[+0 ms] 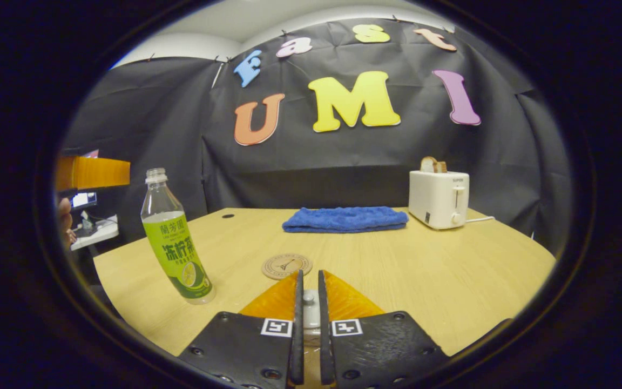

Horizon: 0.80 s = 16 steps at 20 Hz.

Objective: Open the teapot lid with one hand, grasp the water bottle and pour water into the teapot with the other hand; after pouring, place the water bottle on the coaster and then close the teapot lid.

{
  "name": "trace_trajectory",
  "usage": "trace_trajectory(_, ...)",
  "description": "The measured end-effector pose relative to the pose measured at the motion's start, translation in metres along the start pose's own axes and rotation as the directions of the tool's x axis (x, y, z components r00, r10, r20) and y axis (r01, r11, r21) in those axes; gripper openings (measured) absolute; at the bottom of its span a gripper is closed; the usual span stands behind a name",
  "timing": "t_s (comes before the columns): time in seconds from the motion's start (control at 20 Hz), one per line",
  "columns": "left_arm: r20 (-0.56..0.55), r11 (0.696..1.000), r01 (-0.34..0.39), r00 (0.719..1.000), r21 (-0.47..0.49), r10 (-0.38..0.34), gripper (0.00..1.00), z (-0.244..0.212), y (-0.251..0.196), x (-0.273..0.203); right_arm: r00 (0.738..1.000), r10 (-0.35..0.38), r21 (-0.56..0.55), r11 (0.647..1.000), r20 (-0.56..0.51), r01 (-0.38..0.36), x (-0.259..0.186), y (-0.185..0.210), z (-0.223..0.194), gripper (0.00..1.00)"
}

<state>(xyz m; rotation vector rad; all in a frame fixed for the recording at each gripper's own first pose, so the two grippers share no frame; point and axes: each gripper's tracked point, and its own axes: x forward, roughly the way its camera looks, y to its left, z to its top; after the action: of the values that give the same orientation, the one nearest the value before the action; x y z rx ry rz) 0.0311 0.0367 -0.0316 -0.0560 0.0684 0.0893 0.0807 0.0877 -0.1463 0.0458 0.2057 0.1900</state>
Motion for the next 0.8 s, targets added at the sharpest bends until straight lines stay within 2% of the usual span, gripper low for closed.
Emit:
trace_trajectory(0.05, -0.002, 1.0, 0.006, 1.0, 0.0, -0.006, 1.0, 0.0, -0.002, 0.001, 1.0, 0.002, 0.009, 1.0, 0.01, -0.002, 0.003, 0.002, 0.003, 0.01)
trace_trajectory(0.15, -0.005, 1.0, 0.015, 1.0, 0.002, -0.015, 1.0, -0.001, -0.003, 0.001, 1.0, 0.0, 0.016, 1.0, 0.015, -0.001, 0.003, 0.0, 0.001, 0.01)
trace_trajectory(0.3, -0.015, 0.999, 0.035, 0.999, 0.005, -0.035, 1.0, -0.004, -0.005, 0.002, 0.997, -0.004, 0.006, 1.0, 0.077, 0.004, -0.007, -0.002, 0.023, 0.01)
trace_trajectory(0.45, -0.029, 0.998, 0.054, 0.998, -0.028, -0.055, 1.0, -0.007, -0.009, 0.004, 0.988, -0.037, -0.027, 0.999, 0.147, 0.041, -0.027, -0.011, 0.052, 0.01)
trace_trajectory(0.65, -0.043, 0.993, 0.102, 0.994, -0.059, -0.105, 1.0, -0.01, -0.018, 0.004, 0.983, -0.074, -0.024, 0.997, 0.167, 0.079, -0.058, -0.029, 0.078, 0.01)
trace_trajectory(0.8, -0.049, 0.993, 0.11, 0.992, -0.051, -0.113, 1.0, -0.013, -0.021, 0.006, 0.972, -0.109, -0.012, 0.993, 0.206, 0.114, -0.077, -0.048, 0.1, 0.01)
